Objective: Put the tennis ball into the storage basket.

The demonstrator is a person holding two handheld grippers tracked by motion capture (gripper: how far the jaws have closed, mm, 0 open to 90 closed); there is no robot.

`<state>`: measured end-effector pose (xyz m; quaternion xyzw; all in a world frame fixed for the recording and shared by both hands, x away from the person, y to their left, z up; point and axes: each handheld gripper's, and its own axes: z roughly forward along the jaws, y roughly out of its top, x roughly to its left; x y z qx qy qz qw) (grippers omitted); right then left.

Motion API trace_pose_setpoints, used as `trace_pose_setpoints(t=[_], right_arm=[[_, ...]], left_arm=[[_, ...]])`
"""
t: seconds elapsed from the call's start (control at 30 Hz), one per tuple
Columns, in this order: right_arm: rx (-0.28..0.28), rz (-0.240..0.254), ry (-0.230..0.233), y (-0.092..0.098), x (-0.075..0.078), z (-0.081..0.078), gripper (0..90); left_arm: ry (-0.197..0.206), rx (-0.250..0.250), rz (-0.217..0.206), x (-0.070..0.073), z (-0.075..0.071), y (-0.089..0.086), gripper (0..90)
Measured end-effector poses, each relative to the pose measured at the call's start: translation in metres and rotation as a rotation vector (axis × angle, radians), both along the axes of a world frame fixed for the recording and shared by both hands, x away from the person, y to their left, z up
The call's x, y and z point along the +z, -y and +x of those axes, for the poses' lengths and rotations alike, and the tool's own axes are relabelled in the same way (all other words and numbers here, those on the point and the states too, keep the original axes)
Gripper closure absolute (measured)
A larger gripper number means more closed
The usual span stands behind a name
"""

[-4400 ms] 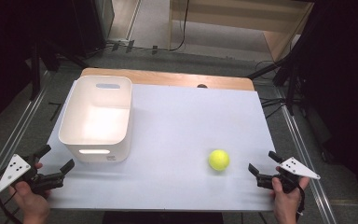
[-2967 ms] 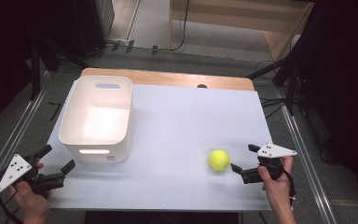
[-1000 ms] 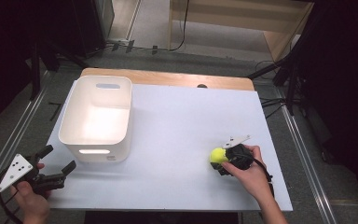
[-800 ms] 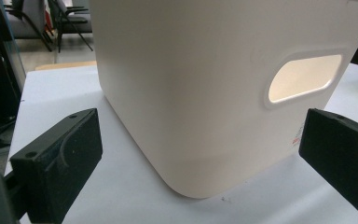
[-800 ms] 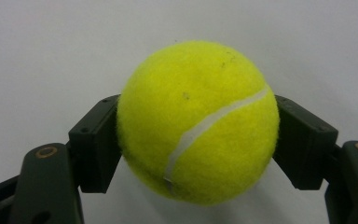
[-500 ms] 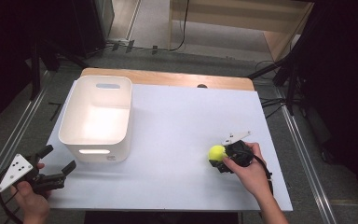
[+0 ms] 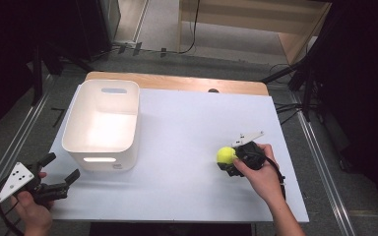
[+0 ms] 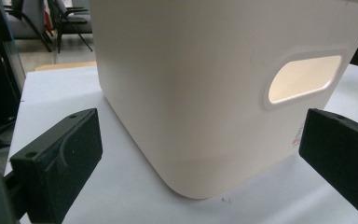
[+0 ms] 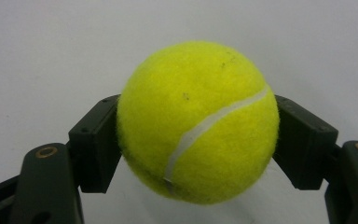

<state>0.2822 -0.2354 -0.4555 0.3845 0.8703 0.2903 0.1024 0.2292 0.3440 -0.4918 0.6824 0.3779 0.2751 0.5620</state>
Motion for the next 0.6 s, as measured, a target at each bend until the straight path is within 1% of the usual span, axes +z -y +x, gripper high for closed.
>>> trace_pose_setpoints(t=[0.03,0.2,0.3,0.6], right_arm=[[0.003,0.006,-0.006,-0.002,0.002,0.002,23.7],[0.011,0.010,0.001,-0.005,0.005,0.004,23.7],[0.018,0.014,-0.005,-0.009,0.008,0.006,23.7],[0.036,0.024,0.004,-0.018,0.015,0.012,23.7]], left_arm=[[0.000,-0.001,0.002,0.000,0.000,0.000,0.0],[0.000,-0.003,0.003,0.000,0.000,0.000,0.0],[0.001,-0.004,0.002,0.000,0.000,0.000,0.0],[0.005,-0.008,-0.001,0.000,-0.001,0.000,0.0]])
